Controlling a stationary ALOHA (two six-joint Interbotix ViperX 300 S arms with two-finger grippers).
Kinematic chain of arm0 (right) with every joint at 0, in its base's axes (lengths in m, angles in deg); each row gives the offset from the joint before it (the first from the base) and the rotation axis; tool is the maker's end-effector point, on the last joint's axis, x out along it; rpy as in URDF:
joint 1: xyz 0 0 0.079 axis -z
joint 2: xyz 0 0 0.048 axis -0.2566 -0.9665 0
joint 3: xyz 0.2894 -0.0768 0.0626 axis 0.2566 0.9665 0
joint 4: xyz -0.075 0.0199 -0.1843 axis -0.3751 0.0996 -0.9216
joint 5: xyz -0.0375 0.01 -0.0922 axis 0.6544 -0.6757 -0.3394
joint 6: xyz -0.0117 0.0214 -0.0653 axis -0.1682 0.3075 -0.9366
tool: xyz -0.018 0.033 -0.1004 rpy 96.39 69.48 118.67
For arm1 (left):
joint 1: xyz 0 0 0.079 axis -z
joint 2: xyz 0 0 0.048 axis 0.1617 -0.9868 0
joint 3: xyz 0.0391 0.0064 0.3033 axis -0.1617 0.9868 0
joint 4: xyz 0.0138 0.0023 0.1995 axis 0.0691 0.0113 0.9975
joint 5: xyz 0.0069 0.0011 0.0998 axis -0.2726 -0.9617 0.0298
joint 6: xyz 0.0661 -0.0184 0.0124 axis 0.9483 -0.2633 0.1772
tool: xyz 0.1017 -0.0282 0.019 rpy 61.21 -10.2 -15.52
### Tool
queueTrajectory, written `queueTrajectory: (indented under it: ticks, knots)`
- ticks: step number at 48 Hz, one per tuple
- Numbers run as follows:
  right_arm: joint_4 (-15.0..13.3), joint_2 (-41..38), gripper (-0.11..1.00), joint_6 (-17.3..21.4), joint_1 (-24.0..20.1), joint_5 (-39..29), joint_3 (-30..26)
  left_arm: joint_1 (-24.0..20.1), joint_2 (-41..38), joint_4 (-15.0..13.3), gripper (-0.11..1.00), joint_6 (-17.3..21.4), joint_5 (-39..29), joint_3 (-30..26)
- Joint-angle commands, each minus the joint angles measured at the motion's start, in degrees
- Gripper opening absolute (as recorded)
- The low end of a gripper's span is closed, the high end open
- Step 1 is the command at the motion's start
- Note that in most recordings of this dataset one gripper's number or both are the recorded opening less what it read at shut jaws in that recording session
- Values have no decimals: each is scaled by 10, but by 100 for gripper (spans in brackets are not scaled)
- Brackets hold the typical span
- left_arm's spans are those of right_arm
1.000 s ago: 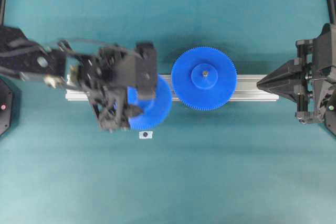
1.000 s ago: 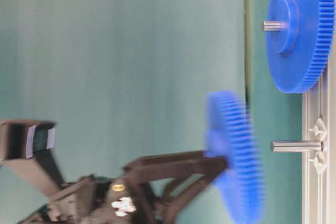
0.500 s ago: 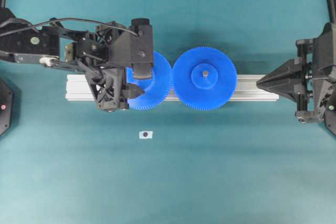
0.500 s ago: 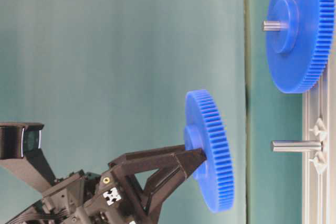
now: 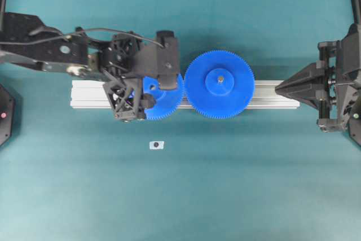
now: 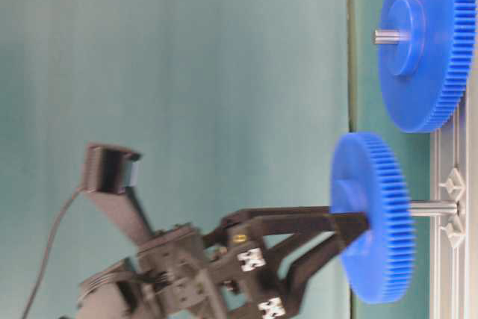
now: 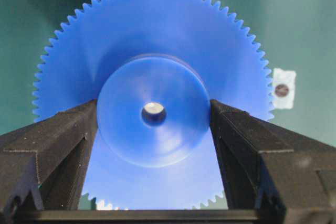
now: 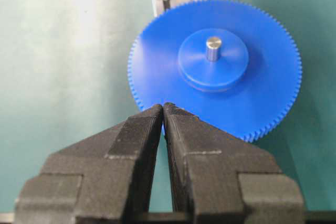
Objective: Insert the small gear onto the shaft.
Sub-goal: 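Align the gear's bore with the shaft, meshing teeth with the large gear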
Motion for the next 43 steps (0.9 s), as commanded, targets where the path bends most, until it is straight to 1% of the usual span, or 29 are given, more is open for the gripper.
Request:
queueTrajectory:
  ticks: [1, 12, 25, 43]
  knots:
    - [1, 3, 20, 5, 1, 5, -6, -2, 2, 1, 72, -1, 6, -11]
    - [1, 16, 20, 5, 2, 5, -6, -2, -8, 2, 72, -3, 8, -11]
    - [1, 40, 20, 10, 2, -11, -2, -2, -12, 1, 72, -2, 8, -14]
    - [1, 48, 20, 12, 1, -18, 1, -2, -30, 2, 72, 0, 4, -43]
